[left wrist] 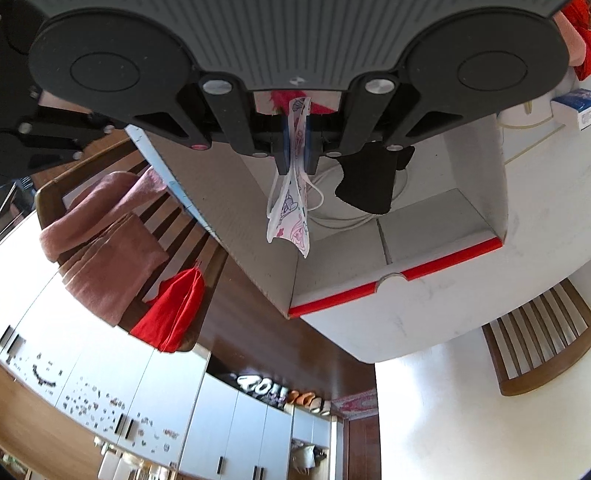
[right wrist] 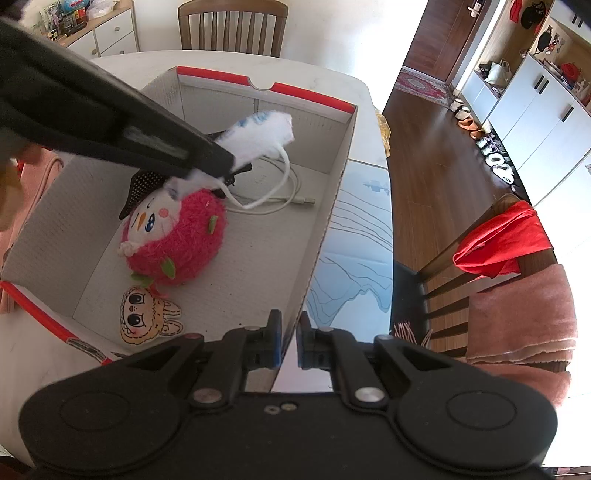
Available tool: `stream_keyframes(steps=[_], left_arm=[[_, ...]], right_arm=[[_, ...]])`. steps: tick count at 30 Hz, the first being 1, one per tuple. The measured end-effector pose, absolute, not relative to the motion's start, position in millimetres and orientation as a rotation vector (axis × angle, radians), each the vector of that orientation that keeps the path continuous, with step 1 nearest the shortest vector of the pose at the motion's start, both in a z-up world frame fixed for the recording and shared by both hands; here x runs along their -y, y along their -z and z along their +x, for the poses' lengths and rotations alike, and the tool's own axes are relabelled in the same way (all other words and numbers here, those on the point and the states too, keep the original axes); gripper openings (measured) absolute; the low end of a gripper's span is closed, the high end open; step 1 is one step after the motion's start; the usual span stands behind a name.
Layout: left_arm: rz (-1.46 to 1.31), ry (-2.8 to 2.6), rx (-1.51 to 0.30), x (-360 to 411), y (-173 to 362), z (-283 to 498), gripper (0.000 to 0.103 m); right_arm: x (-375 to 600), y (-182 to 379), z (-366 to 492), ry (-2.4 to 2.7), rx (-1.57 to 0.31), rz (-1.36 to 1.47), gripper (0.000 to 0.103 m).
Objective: Organize objects
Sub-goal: 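Carry the pony-print bag with the left gripper into the box and release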
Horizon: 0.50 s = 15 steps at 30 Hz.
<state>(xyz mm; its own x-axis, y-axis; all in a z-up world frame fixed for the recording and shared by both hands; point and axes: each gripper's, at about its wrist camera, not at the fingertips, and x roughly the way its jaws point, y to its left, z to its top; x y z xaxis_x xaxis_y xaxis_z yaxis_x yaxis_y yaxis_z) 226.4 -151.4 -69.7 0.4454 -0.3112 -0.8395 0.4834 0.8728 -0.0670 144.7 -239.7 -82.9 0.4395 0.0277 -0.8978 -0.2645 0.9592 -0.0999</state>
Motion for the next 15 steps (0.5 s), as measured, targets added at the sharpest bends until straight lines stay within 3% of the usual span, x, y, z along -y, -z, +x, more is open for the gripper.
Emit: stream_keyframes(steps=[15], left_arm=[[0.225, 0.477, -1.065, 160.8, 91.1, 238.2, 0.007]], right_arm=[[239.4, 83.2, 144.7, -0.184, -1.104, -0.240, 0.007]])
